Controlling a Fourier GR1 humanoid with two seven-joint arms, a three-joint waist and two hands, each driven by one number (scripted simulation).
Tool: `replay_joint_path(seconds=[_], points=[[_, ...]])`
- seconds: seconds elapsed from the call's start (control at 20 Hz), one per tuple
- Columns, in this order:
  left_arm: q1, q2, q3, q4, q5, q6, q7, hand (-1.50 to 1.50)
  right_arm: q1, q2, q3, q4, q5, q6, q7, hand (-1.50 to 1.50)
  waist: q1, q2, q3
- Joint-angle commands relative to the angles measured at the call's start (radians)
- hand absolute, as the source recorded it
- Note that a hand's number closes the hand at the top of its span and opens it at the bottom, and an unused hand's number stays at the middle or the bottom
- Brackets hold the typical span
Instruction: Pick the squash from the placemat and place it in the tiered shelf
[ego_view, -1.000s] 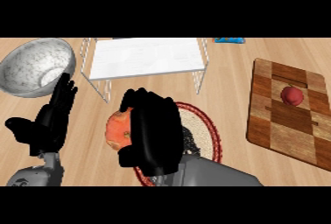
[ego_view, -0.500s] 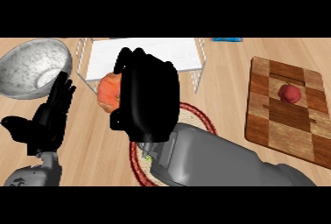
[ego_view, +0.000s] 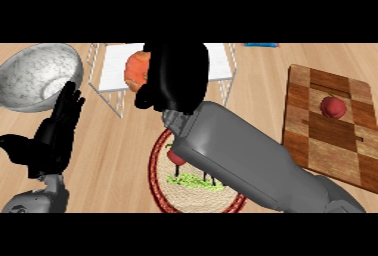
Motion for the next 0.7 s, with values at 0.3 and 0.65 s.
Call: replay_joint_path(seconds=[0.3,0.65], points=[[-0.003,0.003,0.0,-0.013,-0.013,-0.002,0.008,0.0,-0.074,0.011,-0.051,0.295,-0.056,-0.271,-0.019,1.5,0.008,0.005,0.0],[-0.022,-0.024,-0.021,-0.028,-0.025,0.011,0.025,0.0,-0.127,0.011,-0.07,0.562,-0.154,-0.404,-0.237,1.5,0.015,0.01,0.001]])
